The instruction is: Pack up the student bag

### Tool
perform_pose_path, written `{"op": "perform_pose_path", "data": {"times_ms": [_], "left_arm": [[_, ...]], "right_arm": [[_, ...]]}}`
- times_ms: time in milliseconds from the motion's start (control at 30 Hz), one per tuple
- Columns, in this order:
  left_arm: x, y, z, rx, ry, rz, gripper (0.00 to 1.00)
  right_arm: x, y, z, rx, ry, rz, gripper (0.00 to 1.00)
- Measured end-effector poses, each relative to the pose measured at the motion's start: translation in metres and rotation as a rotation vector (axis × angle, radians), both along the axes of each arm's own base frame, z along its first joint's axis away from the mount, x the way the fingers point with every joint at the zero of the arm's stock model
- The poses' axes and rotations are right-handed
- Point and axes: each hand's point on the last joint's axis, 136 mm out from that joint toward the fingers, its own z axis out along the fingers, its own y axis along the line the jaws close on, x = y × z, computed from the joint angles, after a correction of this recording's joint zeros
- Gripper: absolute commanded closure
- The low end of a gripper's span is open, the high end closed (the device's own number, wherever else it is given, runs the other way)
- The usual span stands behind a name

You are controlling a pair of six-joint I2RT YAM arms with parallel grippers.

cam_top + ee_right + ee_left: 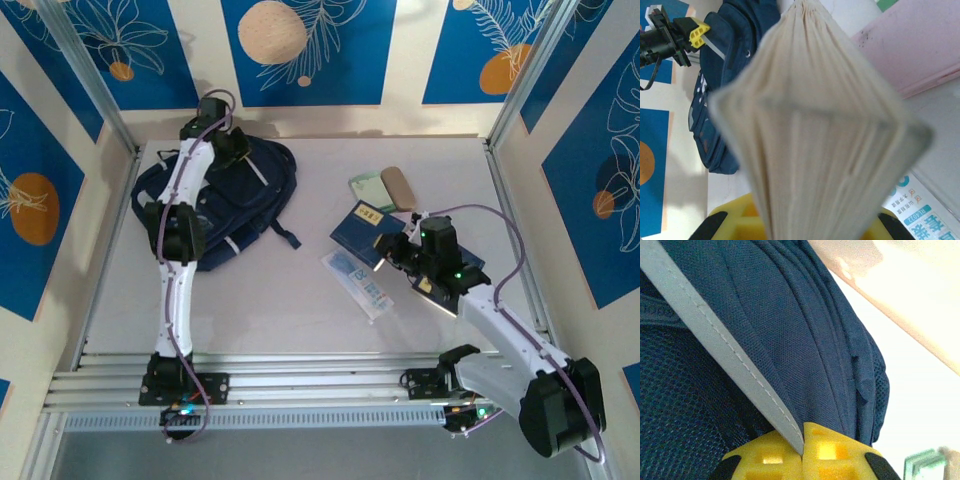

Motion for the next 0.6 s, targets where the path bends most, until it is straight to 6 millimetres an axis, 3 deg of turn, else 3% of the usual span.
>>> {"op": "perform_pose_path", "data": {"times_ms": [133, 267, 467, 600], "left_arm": [[-0.037, -0.028, 0.026, 0.013, 0.016, -0.120, 1.00], [-0.091, -0.048, 0.070, 0.003, -0.004, -0.234, 1.00], [-0.159, -0.049, 0.144, -0.014, -0.115, -0.352, 1.00], [-0.193, -0.052, 0.167, -0.040, -0.147, -0.436, 1.00]], "right_arm": [[-0.006, -0.006, 0.027, -0.033, -0.063, 0.003, 1.00], [-0.011, -0.010, 0.059, -0.066, -0.135, 0.025, 1.00], [-0.019, -0.005, 0.086, -0.088, -0.187, 0.098, 1.00], [-0.032, 0.012, 0.087, -0.048, -0.181, 0.212, 1.00]]}}
